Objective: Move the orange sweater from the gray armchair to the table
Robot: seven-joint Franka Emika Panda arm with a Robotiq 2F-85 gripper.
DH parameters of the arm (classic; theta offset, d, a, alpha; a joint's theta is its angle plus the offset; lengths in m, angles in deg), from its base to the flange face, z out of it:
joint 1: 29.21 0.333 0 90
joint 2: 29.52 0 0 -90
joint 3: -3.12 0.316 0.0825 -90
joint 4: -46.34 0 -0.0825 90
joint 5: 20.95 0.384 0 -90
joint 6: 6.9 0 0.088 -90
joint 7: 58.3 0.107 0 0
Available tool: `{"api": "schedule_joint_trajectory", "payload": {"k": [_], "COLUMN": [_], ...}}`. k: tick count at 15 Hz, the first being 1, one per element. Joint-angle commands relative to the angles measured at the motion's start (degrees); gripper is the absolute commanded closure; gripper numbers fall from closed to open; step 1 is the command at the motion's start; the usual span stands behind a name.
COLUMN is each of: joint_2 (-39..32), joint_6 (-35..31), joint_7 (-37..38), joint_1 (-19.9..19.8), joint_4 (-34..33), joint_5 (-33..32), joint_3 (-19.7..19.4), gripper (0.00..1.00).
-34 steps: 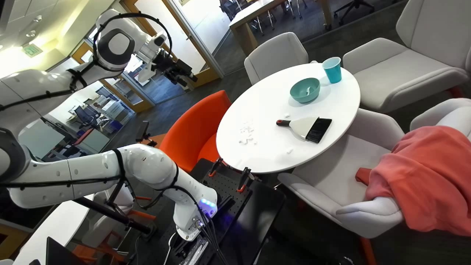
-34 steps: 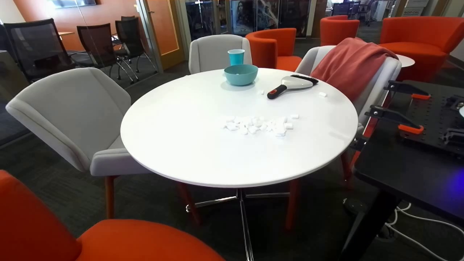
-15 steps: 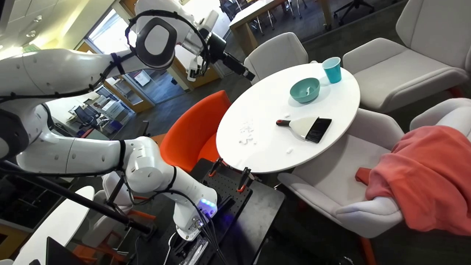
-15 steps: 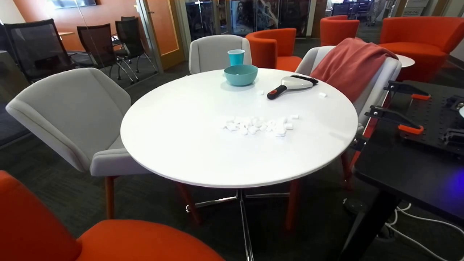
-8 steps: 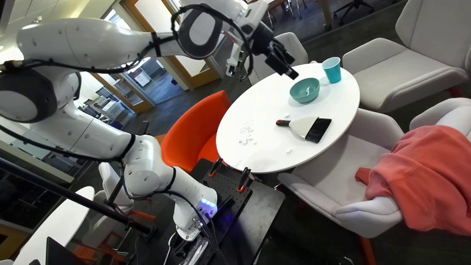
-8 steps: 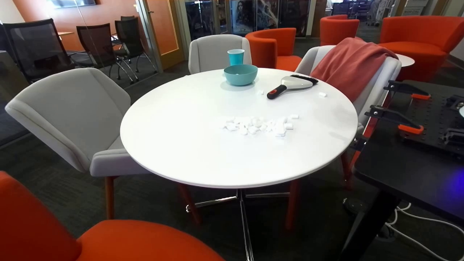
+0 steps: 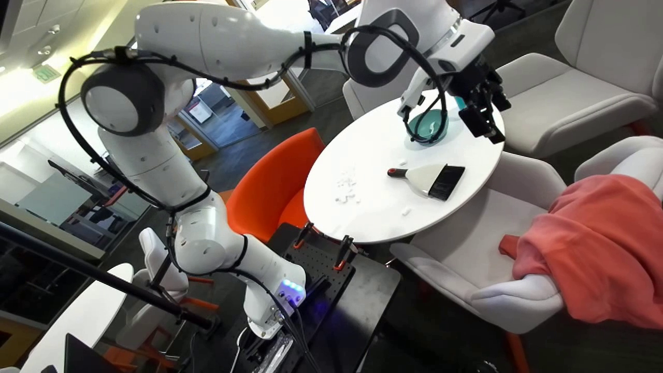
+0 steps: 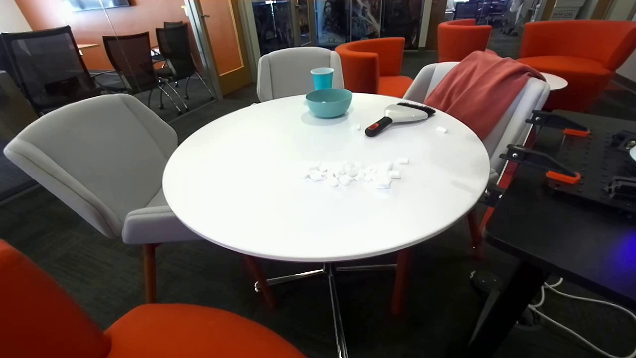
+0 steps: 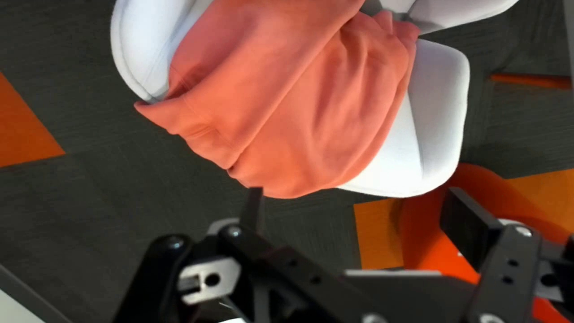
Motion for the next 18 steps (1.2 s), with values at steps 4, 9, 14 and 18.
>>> {"api": "schedule_joint_trajectory", "payload": {"k": [4,9,14,18], "joint_2": [-0.52,-10.53,-22.56,-31.72], "joint_6": [0.05,8.29,13.65,13.33], "joint_7": [-0.82,4.53,7.71,9.89], "joint_1": [2.82,1.43,-3.37,-7.33], "joint_4": [-0.31,-12.70,-26.90,-37.93], "joint_5": [1.19,8.33,18.01,22.64], "joint_3": [-2.97,-4.34,-3.57,-2.54], "gripper": [0.00,0.00,0.00,0.00]}}
